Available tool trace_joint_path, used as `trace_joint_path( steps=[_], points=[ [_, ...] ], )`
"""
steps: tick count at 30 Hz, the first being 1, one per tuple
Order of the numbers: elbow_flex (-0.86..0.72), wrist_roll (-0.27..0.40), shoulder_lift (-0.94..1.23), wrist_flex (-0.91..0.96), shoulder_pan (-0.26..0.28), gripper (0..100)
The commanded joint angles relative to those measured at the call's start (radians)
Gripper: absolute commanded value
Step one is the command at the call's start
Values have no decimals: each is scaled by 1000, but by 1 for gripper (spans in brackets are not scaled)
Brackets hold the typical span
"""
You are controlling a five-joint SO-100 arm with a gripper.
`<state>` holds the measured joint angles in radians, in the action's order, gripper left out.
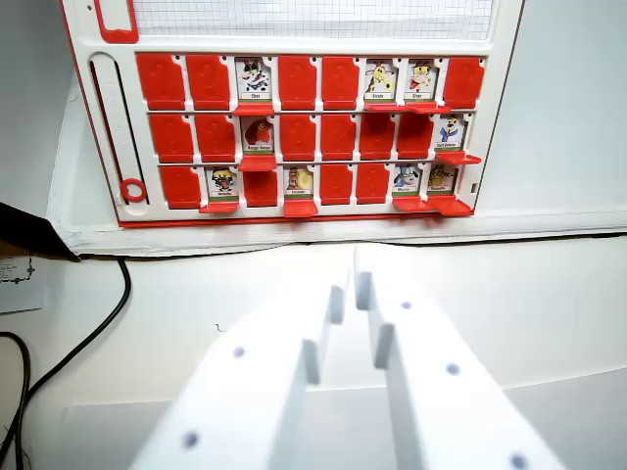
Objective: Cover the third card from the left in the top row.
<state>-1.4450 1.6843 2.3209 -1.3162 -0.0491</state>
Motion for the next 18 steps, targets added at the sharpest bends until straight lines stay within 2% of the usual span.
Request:
trace_joint_path(
  steps=[1,18],
  points=[
    [69,2,-8,35,14,0],
    [67,3,-8,43,11,0]
  ],
)
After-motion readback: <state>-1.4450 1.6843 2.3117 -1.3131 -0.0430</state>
